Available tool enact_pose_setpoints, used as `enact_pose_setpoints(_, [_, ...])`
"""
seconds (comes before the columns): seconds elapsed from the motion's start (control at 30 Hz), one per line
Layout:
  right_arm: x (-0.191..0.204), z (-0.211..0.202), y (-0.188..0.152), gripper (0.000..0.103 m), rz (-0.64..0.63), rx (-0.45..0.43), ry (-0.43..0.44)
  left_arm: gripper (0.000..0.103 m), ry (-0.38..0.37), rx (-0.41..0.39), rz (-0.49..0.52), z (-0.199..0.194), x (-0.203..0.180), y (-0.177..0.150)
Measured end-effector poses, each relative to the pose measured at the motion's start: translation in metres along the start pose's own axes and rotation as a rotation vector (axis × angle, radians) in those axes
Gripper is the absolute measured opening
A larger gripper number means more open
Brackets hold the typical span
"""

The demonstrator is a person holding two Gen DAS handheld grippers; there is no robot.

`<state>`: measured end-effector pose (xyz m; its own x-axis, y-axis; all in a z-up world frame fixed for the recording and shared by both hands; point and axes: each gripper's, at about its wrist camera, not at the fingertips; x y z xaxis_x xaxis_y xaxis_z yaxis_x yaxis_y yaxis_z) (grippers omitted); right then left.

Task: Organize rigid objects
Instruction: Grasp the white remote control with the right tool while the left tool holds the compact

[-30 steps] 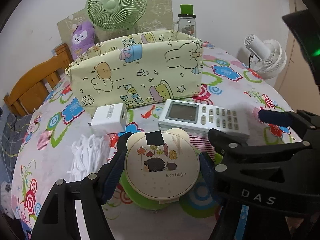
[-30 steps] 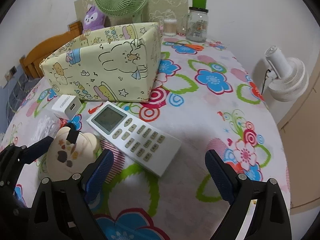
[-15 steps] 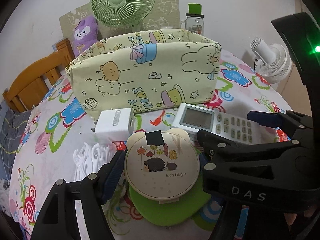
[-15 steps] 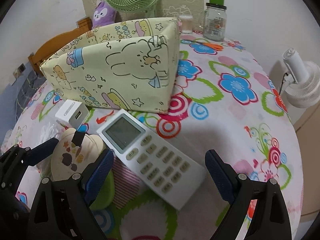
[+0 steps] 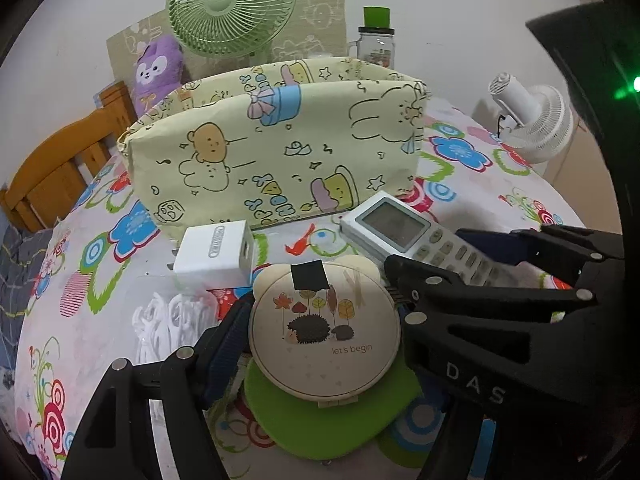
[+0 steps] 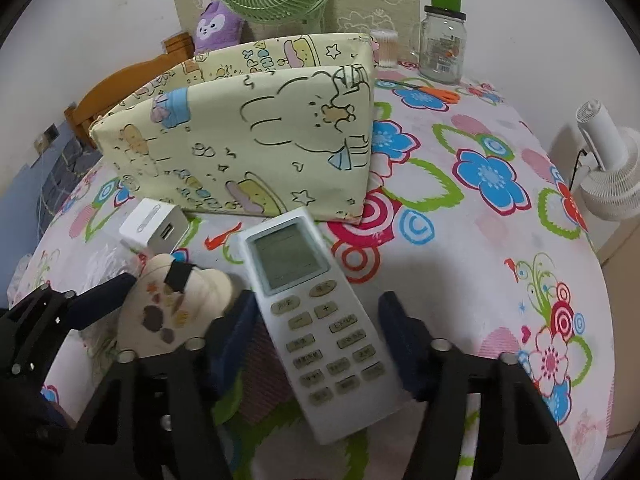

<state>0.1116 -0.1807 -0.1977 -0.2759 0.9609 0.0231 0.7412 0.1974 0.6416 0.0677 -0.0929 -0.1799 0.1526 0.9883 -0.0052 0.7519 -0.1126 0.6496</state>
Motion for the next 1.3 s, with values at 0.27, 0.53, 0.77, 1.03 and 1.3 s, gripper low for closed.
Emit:
enact_pose_setpoints(0.27, [0.006, -0.012, -0.009, 0.049, 0.026, -0.019, -0.016, 0.077, -0.007, 0.001, 0.006, -0.004, -0.002, -0.004])
enact_pose_setpoints(0.53, [0.015, -0.028, -0.017, 0.049, 0.037, -0.040, -0.049, 0.077, 0.006, -0.002, 0.003, -0.009, 0.000, -0.008])
enact_pose_setpoints(0.77, [0.025, -0.047, -0.019, 0.049, 0.033, -0.074, -0.082, 0.077, 0.022, -0.025, 0.002, -0.022, 0.002, -0.008])
enact_pose_setpoints(1.03, [0.034, -0.072, -0.017, 0.049, 0.036, -0.116, -0.105, 0.077, 0.030, -0.064, 0.008, -0.043, 0.004, -0.004])
enact_pose_setpoints(1.3, [0.041, -0.091, -0.014, 0.049, 0.046, -0.148, -0.130, 0.077, 0.036, -0.089, 0.014, -0.060, 0.007, 0.003])
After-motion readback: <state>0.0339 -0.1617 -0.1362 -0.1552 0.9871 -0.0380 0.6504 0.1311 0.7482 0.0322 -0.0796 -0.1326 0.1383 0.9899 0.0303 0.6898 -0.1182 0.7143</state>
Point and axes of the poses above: each gripper's, at about its wrist camera, not at the fingertips, and z roughly the way its jaws point, x to its left, y to its top, and after that the axes turned 4 degrees about -z, right-handed
